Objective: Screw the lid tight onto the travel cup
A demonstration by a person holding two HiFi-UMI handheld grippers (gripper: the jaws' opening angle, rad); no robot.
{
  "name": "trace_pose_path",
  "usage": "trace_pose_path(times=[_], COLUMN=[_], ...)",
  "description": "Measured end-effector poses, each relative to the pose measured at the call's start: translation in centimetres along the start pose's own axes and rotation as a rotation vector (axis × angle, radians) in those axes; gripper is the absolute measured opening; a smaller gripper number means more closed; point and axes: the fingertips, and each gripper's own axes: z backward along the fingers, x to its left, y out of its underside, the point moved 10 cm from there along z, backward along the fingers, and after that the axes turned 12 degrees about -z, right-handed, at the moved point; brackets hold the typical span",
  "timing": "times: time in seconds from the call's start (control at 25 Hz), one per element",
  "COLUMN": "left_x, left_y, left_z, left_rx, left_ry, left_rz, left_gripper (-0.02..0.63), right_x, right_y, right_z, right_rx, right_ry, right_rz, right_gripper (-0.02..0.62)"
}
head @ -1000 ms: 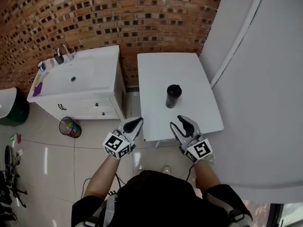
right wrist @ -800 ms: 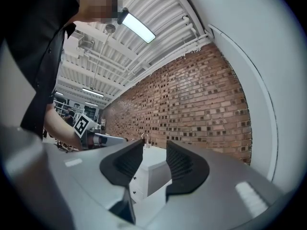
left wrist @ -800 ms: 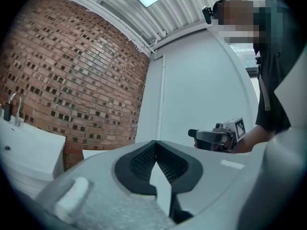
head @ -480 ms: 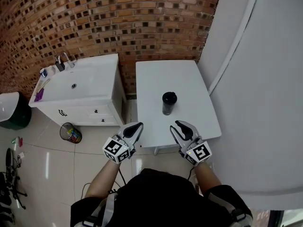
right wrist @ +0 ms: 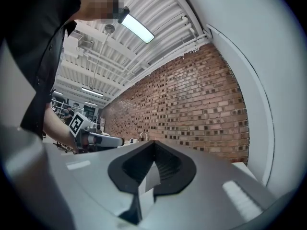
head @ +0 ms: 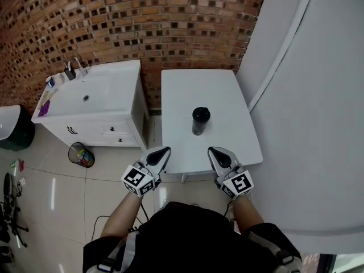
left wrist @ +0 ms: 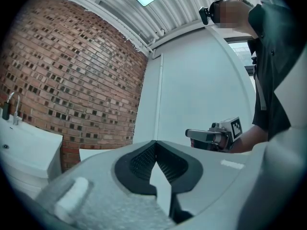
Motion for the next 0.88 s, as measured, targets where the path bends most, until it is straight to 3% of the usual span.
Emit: trace_pose_path(times=[0.2,0.88], left_x=[-0.1,1.0], left_y=[0.3,0.2], left_z=[0.2,1.0], left_rx=[0.021,0.012], left_ry=[0.010,-0.015], left_rz=[-0.033,-0.029], left_gripper=[0.002,0.002], right_x=[0.5,0.6], right_y=[-0.6,0.5], right_z=[0.2,-0.5], right_rx=[0.010,0.006], right_ry=[0.007,-0.010], right_rz=[-0.012,-0.014], right_gripper=[0.005,0.005])
